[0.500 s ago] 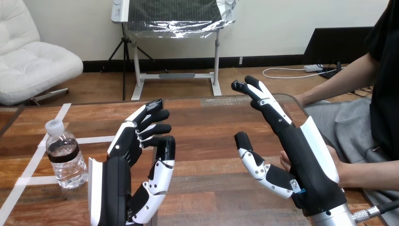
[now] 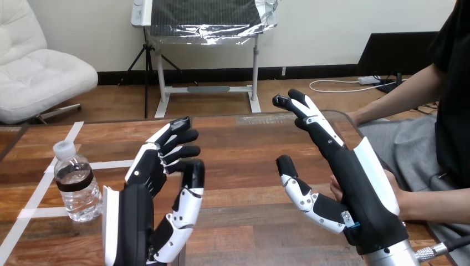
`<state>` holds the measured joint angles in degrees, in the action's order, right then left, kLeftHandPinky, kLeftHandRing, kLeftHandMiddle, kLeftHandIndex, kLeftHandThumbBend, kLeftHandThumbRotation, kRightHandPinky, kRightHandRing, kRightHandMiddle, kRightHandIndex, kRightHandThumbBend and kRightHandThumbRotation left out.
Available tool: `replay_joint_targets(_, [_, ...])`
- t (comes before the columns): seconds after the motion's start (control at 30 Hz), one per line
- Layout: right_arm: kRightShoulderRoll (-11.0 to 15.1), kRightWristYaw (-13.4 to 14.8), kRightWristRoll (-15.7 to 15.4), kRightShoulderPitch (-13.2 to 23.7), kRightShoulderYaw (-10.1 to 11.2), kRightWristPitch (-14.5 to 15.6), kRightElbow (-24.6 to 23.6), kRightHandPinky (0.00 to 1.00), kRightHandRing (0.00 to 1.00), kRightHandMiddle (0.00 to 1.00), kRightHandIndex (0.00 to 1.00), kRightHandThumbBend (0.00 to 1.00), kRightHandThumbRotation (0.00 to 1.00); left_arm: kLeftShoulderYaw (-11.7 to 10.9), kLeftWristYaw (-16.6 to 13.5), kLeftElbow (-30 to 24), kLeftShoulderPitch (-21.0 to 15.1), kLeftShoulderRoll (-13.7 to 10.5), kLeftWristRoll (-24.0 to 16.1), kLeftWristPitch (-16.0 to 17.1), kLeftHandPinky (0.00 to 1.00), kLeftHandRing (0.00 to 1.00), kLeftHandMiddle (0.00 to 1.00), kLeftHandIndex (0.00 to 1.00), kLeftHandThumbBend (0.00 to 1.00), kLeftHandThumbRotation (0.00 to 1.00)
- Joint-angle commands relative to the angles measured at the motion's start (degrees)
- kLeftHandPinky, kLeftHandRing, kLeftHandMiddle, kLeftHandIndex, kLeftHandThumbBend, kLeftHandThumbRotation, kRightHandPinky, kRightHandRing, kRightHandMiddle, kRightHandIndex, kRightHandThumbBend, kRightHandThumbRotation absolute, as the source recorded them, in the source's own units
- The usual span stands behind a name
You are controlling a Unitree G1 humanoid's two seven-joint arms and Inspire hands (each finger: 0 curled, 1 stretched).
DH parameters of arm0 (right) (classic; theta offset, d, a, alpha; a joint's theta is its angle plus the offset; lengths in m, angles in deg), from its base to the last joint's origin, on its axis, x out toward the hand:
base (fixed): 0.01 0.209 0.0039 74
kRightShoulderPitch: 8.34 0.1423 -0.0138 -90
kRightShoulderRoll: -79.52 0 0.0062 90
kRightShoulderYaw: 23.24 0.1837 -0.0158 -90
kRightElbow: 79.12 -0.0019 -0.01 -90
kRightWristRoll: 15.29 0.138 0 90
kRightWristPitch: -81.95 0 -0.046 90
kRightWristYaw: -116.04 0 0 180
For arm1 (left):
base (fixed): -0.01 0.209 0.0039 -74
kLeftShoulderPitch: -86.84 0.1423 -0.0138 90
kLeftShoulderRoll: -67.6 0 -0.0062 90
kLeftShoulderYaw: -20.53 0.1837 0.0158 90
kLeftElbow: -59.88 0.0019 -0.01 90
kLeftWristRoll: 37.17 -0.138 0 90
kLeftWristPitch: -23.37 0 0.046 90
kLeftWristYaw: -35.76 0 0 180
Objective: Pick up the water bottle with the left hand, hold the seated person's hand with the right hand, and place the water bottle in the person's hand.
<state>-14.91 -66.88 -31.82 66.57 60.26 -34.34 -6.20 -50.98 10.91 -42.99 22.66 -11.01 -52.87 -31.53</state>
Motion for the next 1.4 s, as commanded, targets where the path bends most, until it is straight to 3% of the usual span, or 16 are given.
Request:
replay_joint_targets(0.0, [-0.3,0.4,0.3,4.1,0.8,-0.3,-0.9,0.90,0.94,0.99,0.89,0.12,0.00,-1.0,0.7,-3.7,-0.3,3.2,1.0,1.0,0.63,0.70,0.76,0.78,0.29,0.57])
replay_joint_targets(0.1, [-0.3,0.5,0.1,4.1,0.8,-0.3,-1.0,0.89,0.94,0.98,0.89,0.12,0.00,-1.9,0.6,-4.8,0.0,3.2,0.2,0.6,0.63,0.71,0.76,0.78,0.29,0.58])
replay_joint_targets(0.23, [-0.3,0.3,0.3,4.1,0.8,-0.1,-1.1,0.89,0.94,0.98,0.89,0.11,0.00,-5.0,-1.2,-7.2,0.4,3.6,-3.1,1.1,0.64,0.71,0.76,0.79,0.29,0.64])
replay_joint_targets(0.47, [-0.2,0.5,0.2,4.2,0.9,-0.5,-1.0,0.89,0.94,0.98,0.89,0.11,0.00,-9.1,-4.7,-9.9,0.5,4.4,-7.7,2.7,0.64,0.71,0.75,0.78,0.27,0.57])
replay_joint_targets(0.7, [-0.4,0.7,-0.1,4.3,0.9,-0.4,-0.8,0.89,0.94,0.98,0.89,0.11,0.00,-14.1,-10.6,-13.8,1.6,5.8,-14.7,1.0,0.60,0.68,0.74,0.77,0.32,0.52])
replay_joint_targets(0.97, [-0.5,0.4,0.1,4.4,0.7,0.2,-0.9,0.90,0.95,0.98,0.89,0.11,0.00,-18.1,-15.9,-15.4,2.1,5.7,-17.0,0.9,0.62,0.72,0.76,0.78,0.37,0.49])
replay_joint_targets(1.13, [-0.5,0.4,0.1,4.6,0.6,0.3,-0.8,0.90,0.95,0.99,0.89,0.11,0.00,-21.1,-19.2,-16.2,1.7,5.8,-19.3,-1.1,0.66,0.75,0.78,0.79,0.42,0.46])
replay_joint_targets(1.37, [-0.5,0.4,0.2,4.9,0.5,0.1,-0.4,0.90,0.95,0.99,0.89,0.11,0.00,-23.6,-20.8,-15.3,0.9,3.9,-18.8,-2.4,0.76,0.83,0.85,0.84,0.47,0.42])
